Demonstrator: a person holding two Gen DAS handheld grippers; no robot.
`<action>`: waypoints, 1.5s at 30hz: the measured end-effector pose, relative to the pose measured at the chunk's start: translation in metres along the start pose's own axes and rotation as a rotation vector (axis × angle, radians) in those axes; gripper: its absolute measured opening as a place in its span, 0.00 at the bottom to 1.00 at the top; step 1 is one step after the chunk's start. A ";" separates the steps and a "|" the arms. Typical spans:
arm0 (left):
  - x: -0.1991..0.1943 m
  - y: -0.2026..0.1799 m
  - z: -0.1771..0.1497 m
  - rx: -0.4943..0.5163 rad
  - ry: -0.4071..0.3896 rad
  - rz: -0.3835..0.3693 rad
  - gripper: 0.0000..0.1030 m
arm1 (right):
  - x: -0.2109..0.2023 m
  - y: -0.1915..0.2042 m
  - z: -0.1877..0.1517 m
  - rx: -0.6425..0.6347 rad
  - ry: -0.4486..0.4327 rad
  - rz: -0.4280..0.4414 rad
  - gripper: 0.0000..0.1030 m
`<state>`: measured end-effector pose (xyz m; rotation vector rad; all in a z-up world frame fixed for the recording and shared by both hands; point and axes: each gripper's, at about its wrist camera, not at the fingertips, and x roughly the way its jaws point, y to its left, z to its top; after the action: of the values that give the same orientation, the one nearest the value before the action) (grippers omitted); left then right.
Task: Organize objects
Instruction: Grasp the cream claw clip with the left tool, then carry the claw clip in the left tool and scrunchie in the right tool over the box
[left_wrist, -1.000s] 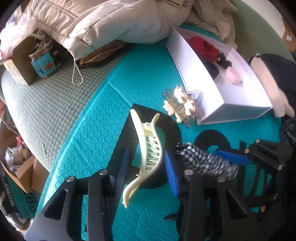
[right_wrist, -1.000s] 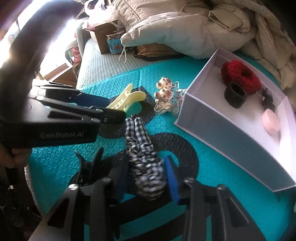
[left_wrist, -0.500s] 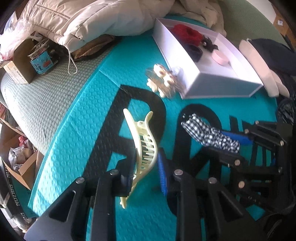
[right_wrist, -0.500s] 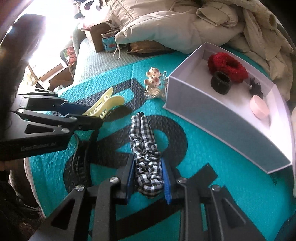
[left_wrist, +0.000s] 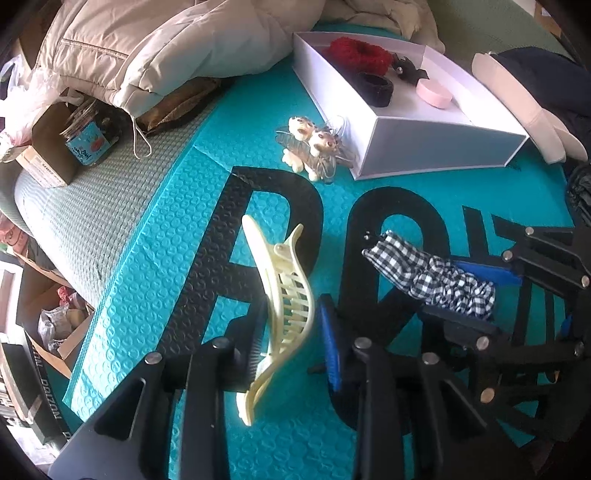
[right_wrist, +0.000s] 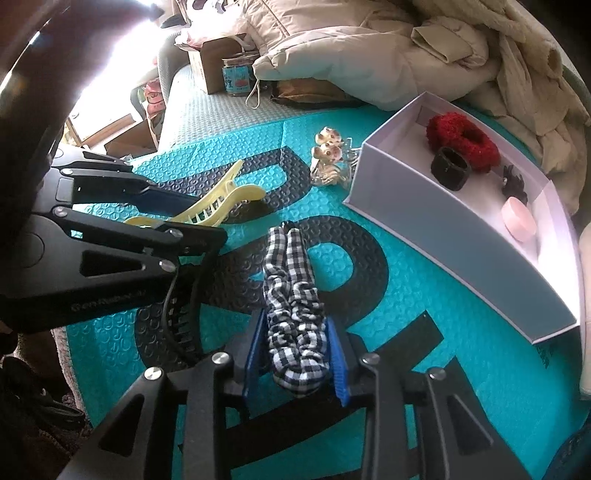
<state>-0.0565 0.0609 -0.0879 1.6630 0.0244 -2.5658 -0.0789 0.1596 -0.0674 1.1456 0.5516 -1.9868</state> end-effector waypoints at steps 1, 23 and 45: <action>0.000 0.000 0.000 -0.007 -0.004 -0.001 0.26 | 0.001 0.000 0.001 0.000 -0.003 0.001 0.31; -0.044 0.012 -0.015 -0.082 -0.050 -0.048 0.22 | -0.030 0.004 0.004 0.018 -0.066 0.020 0.22; -0.094 -0.037 -0.030 -0.032 -0.129 -0.082 0.22 | -0.090 0.004 -0.032 0.070 -0.133 -0.044 0.22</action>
<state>0.0059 0.1048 -0.0157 1.5134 0.1264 -2.7117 -0.0308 0.2150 -0.0060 1.0418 0.4448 -2.1171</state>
